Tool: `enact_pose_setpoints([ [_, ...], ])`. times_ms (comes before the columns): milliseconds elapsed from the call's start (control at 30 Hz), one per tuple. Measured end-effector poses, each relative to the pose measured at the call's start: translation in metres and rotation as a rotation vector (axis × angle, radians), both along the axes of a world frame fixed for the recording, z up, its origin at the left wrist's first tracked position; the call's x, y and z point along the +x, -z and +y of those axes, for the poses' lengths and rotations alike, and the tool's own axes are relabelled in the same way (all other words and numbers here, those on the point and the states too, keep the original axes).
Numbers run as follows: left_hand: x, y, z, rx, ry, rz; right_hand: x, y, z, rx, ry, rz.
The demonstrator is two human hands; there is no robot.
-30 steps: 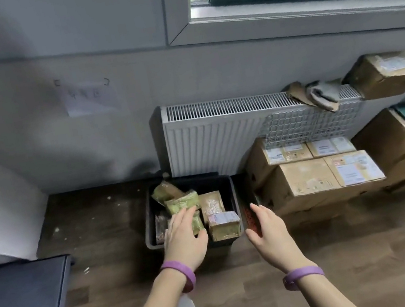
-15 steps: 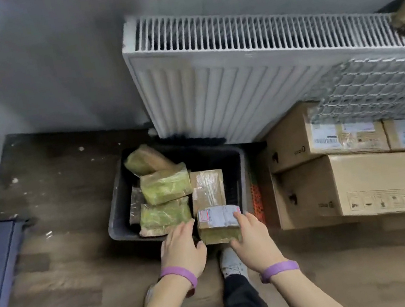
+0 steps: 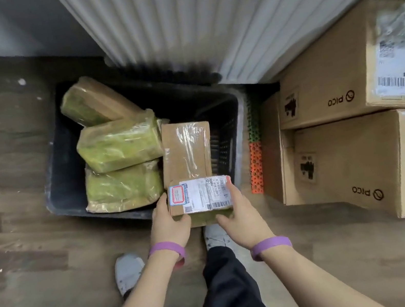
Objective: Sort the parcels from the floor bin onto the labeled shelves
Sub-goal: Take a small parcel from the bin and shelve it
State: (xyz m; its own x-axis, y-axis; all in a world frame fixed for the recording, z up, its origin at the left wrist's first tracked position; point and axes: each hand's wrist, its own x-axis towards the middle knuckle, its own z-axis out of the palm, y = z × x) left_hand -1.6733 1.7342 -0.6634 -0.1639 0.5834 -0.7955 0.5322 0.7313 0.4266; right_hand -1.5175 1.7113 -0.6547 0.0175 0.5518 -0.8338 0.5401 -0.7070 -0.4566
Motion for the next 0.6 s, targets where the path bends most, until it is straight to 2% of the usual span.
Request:
enact_pose_setpoints([
  [133,0.003,-0.044,0.003,0.025,-0.139,-0.013,0.004,-0.035,0.006,0.13,0.062,0.011],
  [233,-0.005,-0.103,0.013,0.094,-0.196,-0.044,0.001,-0.088,0.026,0.221,0.051,0.053],
  [433,-0.04,-0.273,0.045,0.408,-0.302,-0.21,-0.031,-0.24,0.093,0.486,0.021,0.183],
  [600,-0.07,-0.409,0.044,0.621,-0.451,-0.161,-0.079,-0.387,0.134,0.787,-0.052,0.262],
])
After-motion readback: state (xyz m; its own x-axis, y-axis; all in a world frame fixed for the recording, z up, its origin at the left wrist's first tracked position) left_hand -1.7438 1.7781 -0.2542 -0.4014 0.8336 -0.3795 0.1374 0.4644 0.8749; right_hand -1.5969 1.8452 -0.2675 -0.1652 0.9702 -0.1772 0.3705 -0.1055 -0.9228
